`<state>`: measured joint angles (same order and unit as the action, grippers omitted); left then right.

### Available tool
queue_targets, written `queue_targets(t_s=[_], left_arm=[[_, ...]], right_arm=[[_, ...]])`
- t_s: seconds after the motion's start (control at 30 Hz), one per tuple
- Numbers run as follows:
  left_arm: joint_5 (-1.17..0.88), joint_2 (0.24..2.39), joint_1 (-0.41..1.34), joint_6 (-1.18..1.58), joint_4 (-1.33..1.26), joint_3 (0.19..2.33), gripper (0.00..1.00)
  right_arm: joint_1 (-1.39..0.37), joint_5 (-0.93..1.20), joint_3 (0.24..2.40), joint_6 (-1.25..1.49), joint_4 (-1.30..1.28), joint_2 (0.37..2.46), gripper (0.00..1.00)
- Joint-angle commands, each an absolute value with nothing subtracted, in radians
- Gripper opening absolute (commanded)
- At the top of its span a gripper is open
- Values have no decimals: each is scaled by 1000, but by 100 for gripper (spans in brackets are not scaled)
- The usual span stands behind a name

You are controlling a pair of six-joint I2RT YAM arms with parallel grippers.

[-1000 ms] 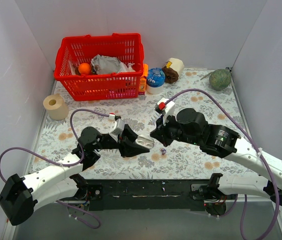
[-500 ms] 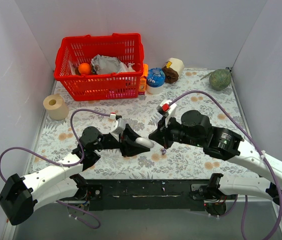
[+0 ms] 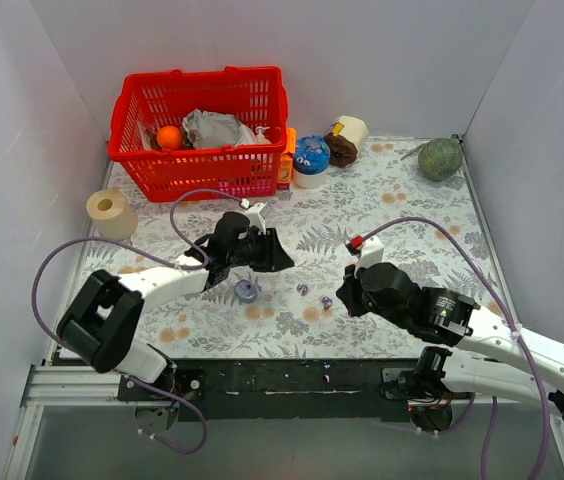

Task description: Insert the wireless bluetooth earbuds into the charging case

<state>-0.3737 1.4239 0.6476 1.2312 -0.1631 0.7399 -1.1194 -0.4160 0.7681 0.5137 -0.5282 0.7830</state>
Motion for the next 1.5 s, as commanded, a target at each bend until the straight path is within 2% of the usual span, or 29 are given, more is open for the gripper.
queue_targets(t_s=[0.0, 0.23, 0.27, 0.3, 0.37, 0.4, 0.5, 0.53, 0.8, 0.97, 1.0, 1.03, 1.27, 1.37, 1.47], left_arm=[[-361, 1512, 603, 1255, -104, 776, 0], [-399, 1649, 493, 1184, -100, 839, 1], [-406, 1658, 477, 1175, -92, 848, 5], [-411, 1683, 471, 1164, -66, 860, 16], [-414, 1701, 456, 1134, -35, 894, 28], [-420, 1710, 450, 1126, -9, 903, 38], [-426, 1729, 434, 1114, 34, 911, 49], [-422, 1721, 433, 1115, 34, 905, 58], [-362, 1576, 368, 1129, 102, 828, 62], [-151, 1360, 364, 1196, 186, 795, 67], [-140, 1274, 364, 1212, 176, 779, 91], [-135, 1235, 362, 1242, 160, 729, 98], [-270, 953, 359, 1457, -26, 470, 98], [-273, 888, 360, 1574, 24, 420, 98], [-220, 829, 371, 1629, 185, 410, 98]], right_arm=[[-1123, -364, 703, 578, -459, 724, 4], [-1123, -304, 608, 618, -353, 706, 5], [-1123, -299, 597, 618, -347, 707, 5], [-1123, -295, 594, 618, -339, 712, 5], [-1124, -291, 589, 614, -324, 718, 6], [-1123, -290, 589, 612, -322, 727, 6], [-1123, -293, 597, 598, -322, 745, 7], [-1123, -293, 598, 595, -324, 749, 7], [-1123, -304, 581, 603, -330, 735, 9], [-1123, -302, 543, 621, -311, 712, 9], [-1123, -293, 542, 626, -308, 710, 9], [-1124, -293, 540, 626, -307, 712, 9], [-1124, -282, 531, 634, -299, 709, 9], [-1124, -281, 520, 640, -296, 707, 9], [-1124, -272, 502, 652, -276, 704, 9]])
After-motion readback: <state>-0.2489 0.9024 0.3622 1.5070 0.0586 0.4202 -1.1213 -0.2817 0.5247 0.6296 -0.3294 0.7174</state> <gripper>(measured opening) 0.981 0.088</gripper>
